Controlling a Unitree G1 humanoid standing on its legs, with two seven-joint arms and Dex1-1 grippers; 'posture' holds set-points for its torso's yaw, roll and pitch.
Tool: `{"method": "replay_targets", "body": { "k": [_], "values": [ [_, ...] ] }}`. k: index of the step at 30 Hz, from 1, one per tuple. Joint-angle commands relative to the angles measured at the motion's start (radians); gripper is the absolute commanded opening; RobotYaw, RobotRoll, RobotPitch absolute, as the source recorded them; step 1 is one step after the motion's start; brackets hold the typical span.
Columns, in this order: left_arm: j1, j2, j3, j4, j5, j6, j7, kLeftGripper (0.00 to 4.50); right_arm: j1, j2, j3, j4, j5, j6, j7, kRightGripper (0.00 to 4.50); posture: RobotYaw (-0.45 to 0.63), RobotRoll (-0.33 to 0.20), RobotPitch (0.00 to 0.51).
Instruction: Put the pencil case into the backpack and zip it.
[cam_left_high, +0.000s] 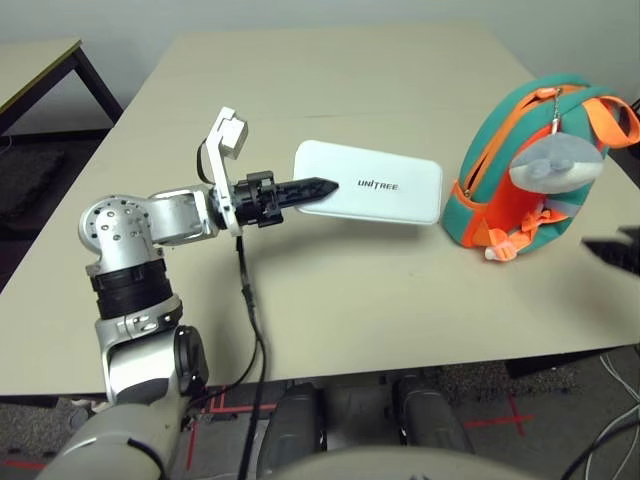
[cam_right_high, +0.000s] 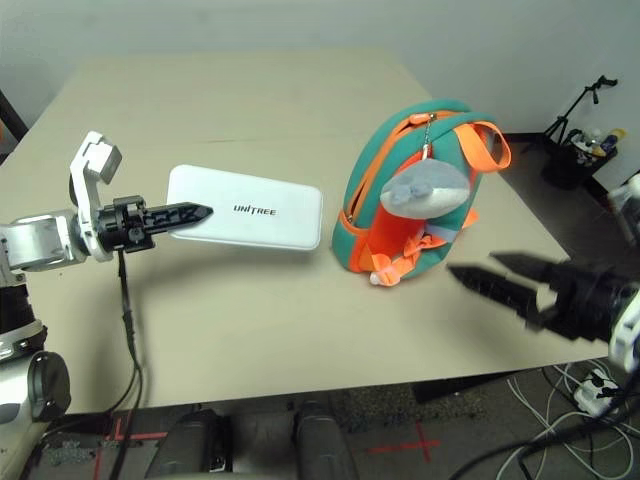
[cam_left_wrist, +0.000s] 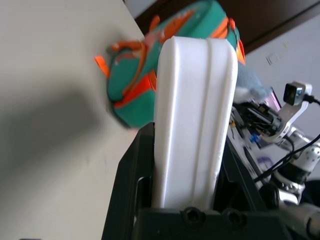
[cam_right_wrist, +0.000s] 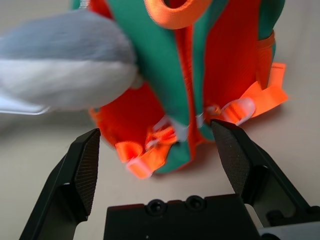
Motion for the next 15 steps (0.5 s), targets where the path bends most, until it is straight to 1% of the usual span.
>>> {"method": "replay_targets", "body": {
  "k": [1,7,13,15],
  "values": [
    [0.008,-0.011,0.018,-0.027,-0.019,-0.019,0.023,1.41,-0.056,0.014,0.102,0.061,-0.118,-0.11,0.004,4.5,-0.06,0.0,0.099],
    [0.051,-0.03,0.06,-0.082,-0.061,-0.016,0.08,1.41,-0.144,0.025,0.212,0.166,-0.212,-0.176,0.047,4.5,0.0,0.0,0.12],
    [0.097,-0.044,0.086,-0.122,-0.121,-0.017,0.15,1.41,-0.203,0.034,0.301,0.276,-0.3,-0.221,0.101,4.5,0.04,0.0,0.133],
    [0.109,-0.045,0.089,-0.132,-0.141,-0.019,0.171,1.41,-0.217,0.04,0.316,0.305,-0.319,-0.223,0.11,4.5,0.05,0.0,0.137]
  ]
}}
